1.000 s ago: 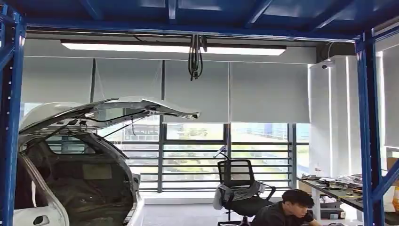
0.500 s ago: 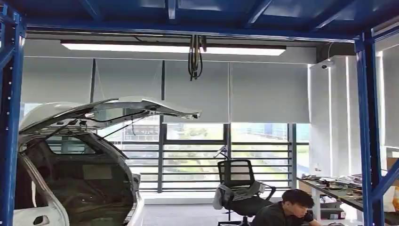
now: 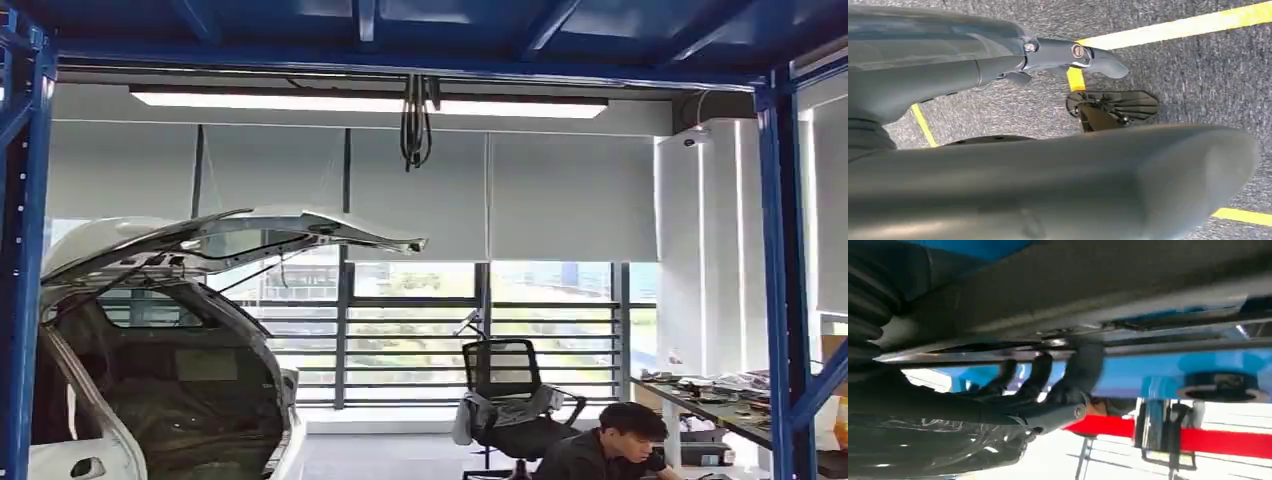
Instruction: Take the parts from the cabinet and place them on the table.
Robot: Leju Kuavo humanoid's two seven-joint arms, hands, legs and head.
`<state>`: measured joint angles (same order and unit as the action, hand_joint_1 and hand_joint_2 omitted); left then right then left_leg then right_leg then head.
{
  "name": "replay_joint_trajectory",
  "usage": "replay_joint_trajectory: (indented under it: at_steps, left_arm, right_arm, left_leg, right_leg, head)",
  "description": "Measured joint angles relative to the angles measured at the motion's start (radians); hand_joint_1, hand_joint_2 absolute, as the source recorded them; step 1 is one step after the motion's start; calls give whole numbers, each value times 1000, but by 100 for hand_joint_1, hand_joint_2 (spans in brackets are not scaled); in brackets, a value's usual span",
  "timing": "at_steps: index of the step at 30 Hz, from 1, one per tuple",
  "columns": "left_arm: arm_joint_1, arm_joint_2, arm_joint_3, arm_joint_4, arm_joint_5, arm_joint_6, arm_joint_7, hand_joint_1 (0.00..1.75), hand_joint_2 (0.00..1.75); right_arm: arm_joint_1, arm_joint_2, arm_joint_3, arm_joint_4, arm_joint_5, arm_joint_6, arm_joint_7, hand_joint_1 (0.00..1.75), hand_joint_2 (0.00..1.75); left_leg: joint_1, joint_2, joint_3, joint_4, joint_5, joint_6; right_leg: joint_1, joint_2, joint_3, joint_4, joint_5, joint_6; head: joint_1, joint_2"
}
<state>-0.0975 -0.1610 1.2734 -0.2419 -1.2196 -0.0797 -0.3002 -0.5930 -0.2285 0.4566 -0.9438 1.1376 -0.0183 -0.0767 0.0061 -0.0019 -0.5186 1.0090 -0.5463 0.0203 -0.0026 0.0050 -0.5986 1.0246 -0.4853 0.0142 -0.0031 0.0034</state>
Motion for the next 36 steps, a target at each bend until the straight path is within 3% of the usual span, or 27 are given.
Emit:
replay_joint_trajectory:
  at_steps: [4,7,8,15,23,27,31,36]
  left_arm:
    - [0,0,-3,1,-6,0,-10,0,0]
    - [1,0,-14,1,-9,-3,-61,0,0]
    - [1,0,-16,1,-10,-4,-79,0,175]
    - [5,0,-27,3,-15,-3,-117,0,175]
    - [8,0,-36,3,-16,-3,-93,0,175]
    - [9,0,-35,3,-2,-8,-77,0,175]
    - [10,0,-31,3,16,-2,-20,0,175]
    - [10,0,-16,3,27,16,74,0,175]
  right_arm:
    - [-15,0,4,9,7,-6,0,175,175]
    - [-8,-2,4,6,8,-19,6,175,175]
    - [-2,-6,3,0,8,-24,10,175,175]
    - [66,-36,-35,-94,10,-39,18,175,175]
    - [131,-50,-101,-218,-19,-46,20,175,175]
    - [175,-47,-158,-322,-92,-65,-21,175,175]
    - [214,-12,-230,-460,-213,-68,-82,175,175]
    - [268,105,-327,-680,-457,-47,-177,175,175]
  left_leg:
    - [0,0,2,0,0,0]
    - [0,0,4,0,0,0]
    - [0,0,5,0,0,0]
    - [0,0,5,0,0,0]
    - [0,-1,5,0,0,0]
    - [0,-1,3,0,0,0]
    - [1,-1,3,0,0,0]
    - [1,-1,2,0,0,0]
  right_leg:
    - [0,0,2,0,0,0]
    - [0,0,4,0,0,0]
    - [0,0,4,0,0,0]
    - [0,0,6,-1,0,0]
    - [0,0,5,-1,0,0]
    - [0,-1,4,-1,0,0]
    - [0,-1,3,0,0,0]
    - [1,-2,2,0,0,0]
  head:
    - [0,0]
    - [0,0]
    - [0,0]
    - [0,0]
    - [0,0]
    - [0,0]
    - [0,0]
    - [0,0]
